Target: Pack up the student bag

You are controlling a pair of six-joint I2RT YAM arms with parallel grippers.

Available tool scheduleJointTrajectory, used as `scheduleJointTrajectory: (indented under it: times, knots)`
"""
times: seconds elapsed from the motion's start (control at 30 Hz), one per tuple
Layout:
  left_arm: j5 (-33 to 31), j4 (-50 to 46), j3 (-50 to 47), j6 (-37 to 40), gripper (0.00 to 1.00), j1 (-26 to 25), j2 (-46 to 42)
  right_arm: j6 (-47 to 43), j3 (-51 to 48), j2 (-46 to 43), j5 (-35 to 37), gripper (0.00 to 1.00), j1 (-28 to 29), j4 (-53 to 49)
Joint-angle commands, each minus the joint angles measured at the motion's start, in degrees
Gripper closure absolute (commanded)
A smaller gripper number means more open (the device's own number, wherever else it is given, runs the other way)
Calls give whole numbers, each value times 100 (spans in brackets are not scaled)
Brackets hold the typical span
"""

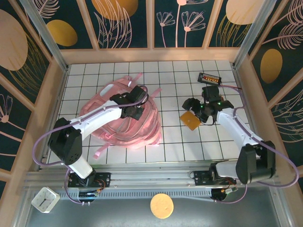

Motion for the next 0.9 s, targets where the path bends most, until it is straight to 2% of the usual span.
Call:
scheduleJointTrajectory:
  times: [0.0, 0.23, 0.37, 0.43, 0.47, 0.5, 0.57, 0.87]
  knots:
    - [122, -267, 200, -13, 98, -12, -120, -833, 142, 568, 979, 1, -3, -796]
    - [257, -348, 277, -99, 100, -12, -296, -411, -486, 909, 351, 2, -295, 200]
    - [303, -319, 231, -177, 100, -11, -313, -268, -625, 1012, 303, 8, -313, 450]
    - [297, -314, 221, -198, 100, -8, -339, -229, -714, 976, 311, 17, -334, 577]
    - [287, -310, 218, -202, 100, -12, -349, -193, -766, 945, 304, 26, -348, 659]
    - [278, -310, 214, -197, 100, -12, -360, -159, -848, 883, 264, 40, -362, 799]
    - [260, -335, 213, -181, 100, -10, -358, -67, -994, 794, 258, 50, -382, 1004]
    - [216, -442, 284, -101, 100, -7, -349, 46, -1306, 725, 271, 49, -455, 1319]
